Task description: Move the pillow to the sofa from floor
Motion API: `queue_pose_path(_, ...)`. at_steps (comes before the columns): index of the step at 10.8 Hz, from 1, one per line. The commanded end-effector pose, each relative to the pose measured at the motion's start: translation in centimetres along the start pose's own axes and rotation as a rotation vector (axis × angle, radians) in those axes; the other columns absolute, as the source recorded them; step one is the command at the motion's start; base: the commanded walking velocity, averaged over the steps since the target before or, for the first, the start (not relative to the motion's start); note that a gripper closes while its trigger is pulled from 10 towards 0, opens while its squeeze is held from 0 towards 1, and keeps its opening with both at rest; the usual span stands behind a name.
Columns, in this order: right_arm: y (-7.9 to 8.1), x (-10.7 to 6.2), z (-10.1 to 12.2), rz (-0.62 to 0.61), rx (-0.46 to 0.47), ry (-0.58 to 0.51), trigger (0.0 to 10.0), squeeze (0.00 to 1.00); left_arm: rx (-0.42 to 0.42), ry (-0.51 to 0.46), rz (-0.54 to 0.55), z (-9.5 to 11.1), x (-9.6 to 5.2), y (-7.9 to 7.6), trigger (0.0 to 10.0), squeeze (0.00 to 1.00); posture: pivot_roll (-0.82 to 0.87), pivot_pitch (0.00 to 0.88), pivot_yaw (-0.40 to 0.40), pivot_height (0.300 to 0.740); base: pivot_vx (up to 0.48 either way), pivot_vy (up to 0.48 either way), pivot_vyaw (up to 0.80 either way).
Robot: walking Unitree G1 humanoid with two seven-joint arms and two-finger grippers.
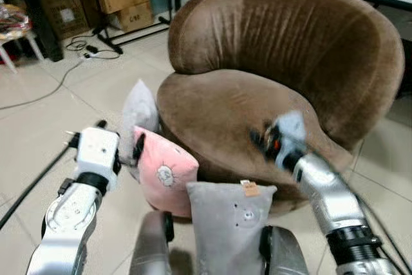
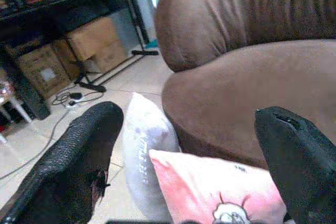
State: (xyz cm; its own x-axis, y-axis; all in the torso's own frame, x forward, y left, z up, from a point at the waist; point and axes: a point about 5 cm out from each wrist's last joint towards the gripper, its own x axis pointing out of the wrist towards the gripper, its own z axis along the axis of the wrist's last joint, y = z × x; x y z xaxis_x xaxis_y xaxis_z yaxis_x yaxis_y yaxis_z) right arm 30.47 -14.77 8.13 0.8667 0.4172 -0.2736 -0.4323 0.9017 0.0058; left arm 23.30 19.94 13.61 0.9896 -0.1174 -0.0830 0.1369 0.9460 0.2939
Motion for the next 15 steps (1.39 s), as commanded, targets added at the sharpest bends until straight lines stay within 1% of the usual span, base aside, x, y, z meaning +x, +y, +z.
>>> queue_pose_path(1,0.1,0.6,0.2,0.017,0.007,0.018,10.0,0.00,0.031,0.009,-0.054,-0.3,0.0,-0.5,10.0,0.00,0.01,0.000,-0.019,0.531,0.000,0.000,0.00)
queue_pose_path(2,0.1,1.0,-0.7,0.008,0.021,0.070,10.0,0.00,0.041,0.021,-0.097,-0.5,0.0,-0.9,10.0,0.00,0.01,0.000,-0.027,0.521,0.000,0.000,0.00)
queue_pose_path(3,0.1,1.3,-2.1,0.012,0.004,0.161,10.0,0.00,0.041,0.035,-0.155,-0.8,-0.1,-1.4,10.0,0.00,0.03,0.000,-0.043,0.501,0.000,0.000,0.00)
queue_pose_path(4,0.2,1.4,-2.8,0.019,-0.005,0.199,10.0,0.00,0.050,0.050,-0.197,-1.0,-0.4,-1.7,10.0,0.00,0.03,0.000,-0.047,0.491,0.000,0.000,0.00)
queue_pose_path(5,0.2,1.6,-3.5,0.020,-0.018,0.250,10.0,0.00,0.052,0.080,-0.258,-1.5,-1.0,-2.0,10.0,0.00,0.03,0.000,-0.048,0.471,0.000,0.000,0.00)
queue_pose_path(6,0.1,1.7,-3.6,0.015,-0.021,0.267,10.0,0.00,0.049,0.085,-0.269,-1.5,-1.2,-2.1,10.0,0.00,0.04,0.000,-0.052,0.461,0.000,0.000,0.00)
queue_pose_path(7,0.2,2.2,-3.5,0.017,0.054,0.288,10.0,0.00,0.030,0.094,-0.286,-1.5,-1.6,-2.1,10.0,0.00,0.04,0.000,-0.052,0.461,0.000,0.000,0.00)
queue_pose_path(8,0.5,2.5,-3.3,0.032,0.131,0.276,10.0,0.00,0.017,0.100,-0.292,-1.6,-1.8,-2.1,10.0,0.00,0.04,0.000,-0.051,0.461,0.000,0.000,0.00)
queue_pose_path(9,0.7,3.1,-3.4,-0.013,0.259,0.298,10.0,1.00,-0.001,0.104,-0.308,-1.6,-1.9,-2.1,10.0,0.00,0.05,0.000,-0.053,0.461,0.000,0.000,0.00)
queue_pose_path(10,0.5,3.4,-3.9,-0.095,0.326,0.328,10.0,1.00,-0.029,0.105,-0.330,-1.3,-2.0,-2.1,10.0,0.00,0.06,0.000,-0.054,0.461,0.000,0.000,0.00)
queue_pose_path(11,0.0,3.5,-4.4,-0.194,0.418,0.333,10.0,1.00,-0.049,0.101,-0.353,-1.0,-2.3,-2.1,10.0,0.00,0.07,0.000,-0.052,0.461,0.000,0.000,0.00)
queue_pose_path(12,-0.4,3.5,-4.9,-0.282,0.500,0.321,10.0,1.00,-0.049,0.096,-0.380,-0.7,-2.6,-2.2,10.0,0.00,0.07,0.000,-0.051,0.461,0.000,0.000,0.00)
queue_pose_path(13,-0.3,3.6,-5.0,-0.304,0.522,0.315,10.0,1.00,-0.055,0.094,-0.386,-0.5,-2.8,-2.1,10.0,0.00,0.07,0.000,-0.043,0.461,0.000,0.000,0.00)
queue_pose_path(14,-0.3,3.7,-5.0,-0.329,0.517,0.311,10.0,1.00,-0.055,0.099,-0.388,-0.4,-3.2,-2.1,10.0,0.00,0.07,0.010,-0.041,0.461,0.000,0.000,0.00)
queue_pose_path(15,-0.4,4.1,-4.4,-0.360,0.540,0.252,10.0,1.00,-0.045,0.097,-0.393,-0.3,-3.6,-2.1,10.0,0.00,0.07,0.049,-0.042,0.461,0.000,0.000,0.00)
